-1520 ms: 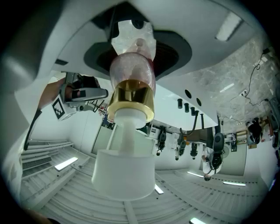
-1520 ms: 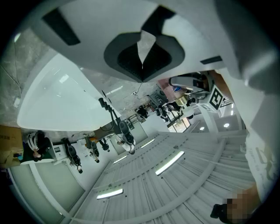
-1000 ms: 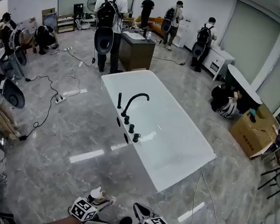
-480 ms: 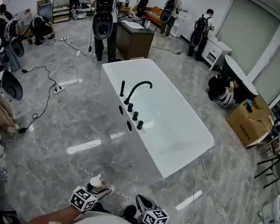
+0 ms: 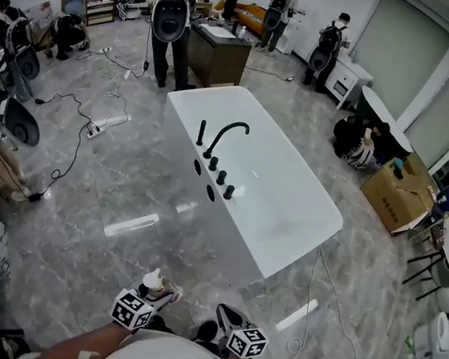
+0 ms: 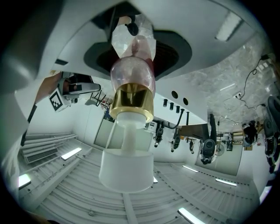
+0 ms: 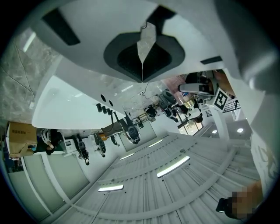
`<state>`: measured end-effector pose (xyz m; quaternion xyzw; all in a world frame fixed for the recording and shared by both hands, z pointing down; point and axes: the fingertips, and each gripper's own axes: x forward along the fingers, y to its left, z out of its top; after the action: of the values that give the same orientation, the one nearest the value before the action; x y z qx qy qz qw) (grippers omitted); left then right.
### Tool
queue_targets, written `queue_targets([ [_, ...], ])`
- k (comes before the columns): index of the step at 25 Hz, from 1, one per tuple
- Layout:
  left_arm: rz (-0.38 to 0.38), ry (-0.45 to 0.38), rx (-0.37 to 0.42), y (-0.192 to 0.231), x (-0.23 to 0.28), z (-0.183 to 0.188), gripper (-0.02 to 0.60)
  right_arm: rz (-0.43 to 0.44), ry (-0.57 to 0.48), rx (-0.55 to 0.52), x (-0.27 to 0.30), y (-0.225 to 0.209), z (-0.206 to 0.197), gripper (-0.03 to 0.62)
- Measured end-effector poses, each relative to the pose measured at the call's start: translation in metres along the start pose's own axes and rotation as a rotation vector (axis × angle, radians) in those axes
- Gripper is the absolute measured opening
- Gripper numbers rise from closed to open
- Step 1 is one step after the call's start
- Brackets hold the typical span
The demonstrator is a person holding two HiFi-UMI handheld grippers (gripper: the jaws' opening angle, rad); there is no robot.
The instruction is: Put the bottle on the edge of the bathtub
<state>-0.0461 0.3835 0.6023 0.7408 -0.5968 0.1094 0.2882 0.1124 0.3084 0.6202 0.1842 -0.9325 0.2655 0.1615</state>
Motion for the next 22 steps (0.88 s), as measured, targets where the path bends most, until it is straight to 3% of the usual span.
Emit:
queue_targets([
  [10, -0.018, -0.031, -0.030, 0.019, -0.018, -0.013, 0.218, -0.001, -0.017, 0.012, 0.013, 0.020, 0.000, 0.006],
  [22, 0.018, -0.062, -0.053, 0.034, -0.046, -0.021, 0.218, -0.008, -0.016, 0.003, 0.018, 0.035, -0.003, 0.006],
])
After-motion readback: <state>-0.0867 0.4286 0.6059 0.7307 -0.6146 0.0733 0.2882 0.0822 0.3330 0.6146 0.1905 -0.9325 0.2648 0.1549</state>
